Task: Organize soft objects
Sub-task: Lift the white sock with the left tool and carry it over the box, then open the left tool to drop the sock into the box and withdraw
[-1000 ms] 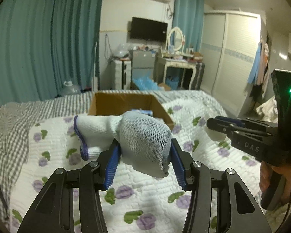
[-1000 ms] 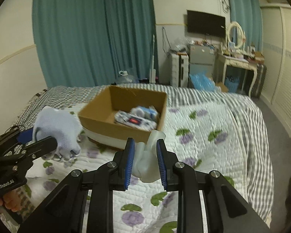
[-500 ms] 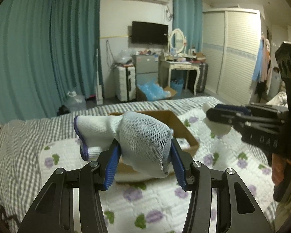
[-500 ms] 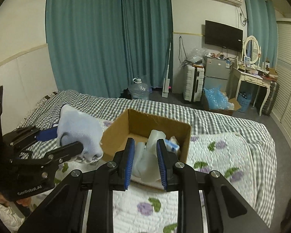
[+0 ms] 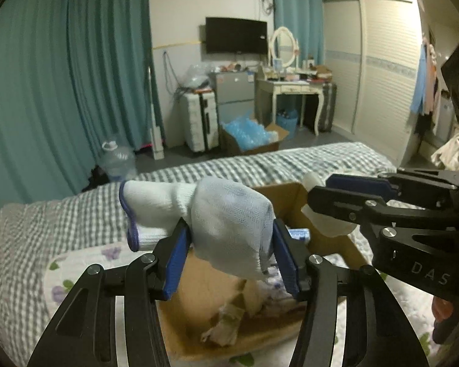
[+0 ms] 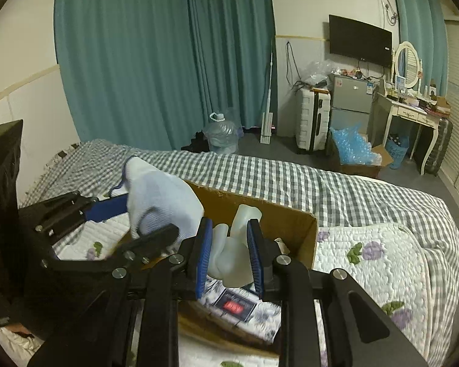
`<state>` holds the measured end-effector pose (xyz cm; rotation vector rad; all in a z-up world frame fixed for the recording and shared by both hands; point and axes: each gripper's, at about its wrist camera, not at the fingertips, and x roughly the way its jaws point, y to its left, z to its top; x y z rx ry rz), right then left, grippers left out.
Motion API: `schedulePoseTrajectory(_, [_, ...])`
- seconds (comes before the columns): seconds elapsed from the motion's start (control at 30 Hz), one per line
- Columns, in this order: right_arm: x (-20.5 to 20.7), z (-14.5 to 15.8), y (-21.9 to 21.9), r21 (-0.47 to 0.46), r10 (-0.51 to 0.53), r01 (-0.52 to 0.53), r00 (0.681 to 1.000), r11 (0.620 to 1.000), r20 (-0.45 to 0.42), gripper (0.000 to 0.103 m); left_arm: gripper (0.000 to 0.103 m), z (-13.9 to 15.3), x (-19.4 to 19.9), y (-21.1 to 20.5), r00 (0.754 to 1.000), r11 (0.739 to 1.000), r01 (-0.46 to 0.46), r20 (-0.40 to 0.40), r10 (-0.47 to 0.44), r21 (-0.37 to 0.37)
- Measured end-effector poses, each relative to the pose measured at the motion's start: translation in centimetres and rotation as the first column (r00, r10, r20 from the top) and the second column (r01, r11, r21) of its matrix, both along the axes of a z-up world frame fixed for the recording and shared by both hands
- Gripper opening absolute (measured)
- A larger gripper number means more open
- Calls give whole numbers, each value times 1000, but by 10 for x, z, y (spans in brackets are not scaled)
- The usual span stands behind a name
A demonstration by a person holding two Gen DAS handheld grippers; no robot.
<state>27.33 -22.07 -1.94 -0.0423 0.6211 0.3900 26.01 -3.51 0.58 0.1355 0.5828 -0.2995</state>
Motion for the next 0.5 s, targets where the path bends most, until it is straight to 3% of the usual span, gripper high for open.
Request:
schedulePoseTrajectory(0.1, [12, -10, 0, -20, 6, -6, 1000, 1000, -5, 23, 79, -13, 10, -4, 1000, 1000, -4, -12, 4, 4])
schedulePoseTrajectory(0.2, [25, -15, -2, -3, -6, 6, 1000, 1000, -9, 23, 95, -18, 13, -4, 999, 999, -36, 32, 35, 13])
schedulePoseTrajectory(0.3, [42, -18, -4, 49, -24, 25, 999, 998, -29, 27, 95, -17, 10, 2, 994, 996, -85, 77, 83, 17])
schedulePoseTrajectory(0.4, [55, -15, 1, 68, -35, 37, 999, 997, -31, 29, 95, -22, 13, 12, 994, 995, -97, 61, 96, 15])
schedulePoseTrajectory(0.47, [60, -11, 5, 77, -53, 55, 998, 996, -22, 46, 95, -26, 12, 19, 994, 994, -105, 42, 105, 2])
schedulePoseTrajectory(0.5, [62, -8, 7, 80, -70, 72, 997, 994, -20, 73, 95, -27, 10, 21, 993, 994, -112, 41, 111, 1])
